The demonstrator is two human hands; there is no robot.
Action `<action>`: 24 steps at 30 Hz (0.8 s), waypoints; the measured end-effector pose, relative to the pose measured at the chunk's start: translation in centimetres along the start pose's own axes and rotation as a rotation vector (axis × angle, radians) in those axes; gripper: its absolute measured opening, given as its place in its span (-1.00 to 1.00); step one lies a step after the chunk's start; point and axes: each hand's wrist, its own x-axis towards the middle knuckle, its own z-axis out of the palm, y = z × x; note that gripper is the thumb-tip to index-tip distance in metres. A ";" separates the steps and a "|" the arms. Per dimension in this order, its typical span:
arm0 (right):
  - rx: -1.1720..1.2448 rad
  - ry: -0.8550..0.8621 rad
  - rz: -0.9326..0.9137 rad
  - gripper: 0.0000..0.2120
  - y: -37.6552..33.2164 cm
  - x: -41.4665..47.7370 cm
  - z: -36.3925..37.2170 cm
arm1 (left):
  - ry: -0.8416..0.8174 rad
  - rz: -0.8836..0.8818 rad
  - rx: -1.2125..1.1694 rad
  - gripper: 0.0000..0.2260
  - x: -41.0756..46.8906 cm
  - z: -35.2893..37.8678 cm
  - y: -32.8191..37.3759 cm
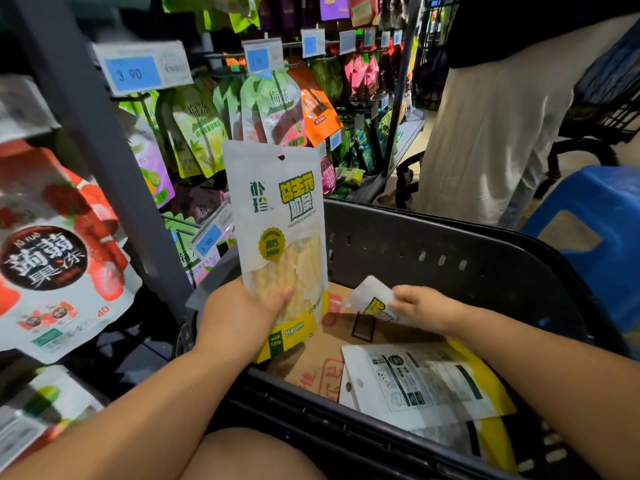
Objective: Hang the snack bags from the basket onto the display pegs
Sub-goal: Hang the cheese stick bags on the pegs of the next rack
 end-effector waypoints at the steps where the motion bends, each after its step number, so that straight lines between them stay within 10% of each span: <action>1: 0.076 0.072 -0.012 -0.83 -0.3 -0.1 -0.6 | 0.003 0.005 -0.006 -0.69 0.0 0.0 0.0; 10: 0.801 0.507 -0.128 -0.78 -2.0 -1.6 -5.0 | 0.015 -0.001 -0.106 -0.86 -0.4 -0.2 0.3; 24: 1.210 0.355 -0.483 -0.74 -16.5 -7.4 -12.0 | 0.106 0.065 -0.408 -0.92 -1.9 -6.6 3.6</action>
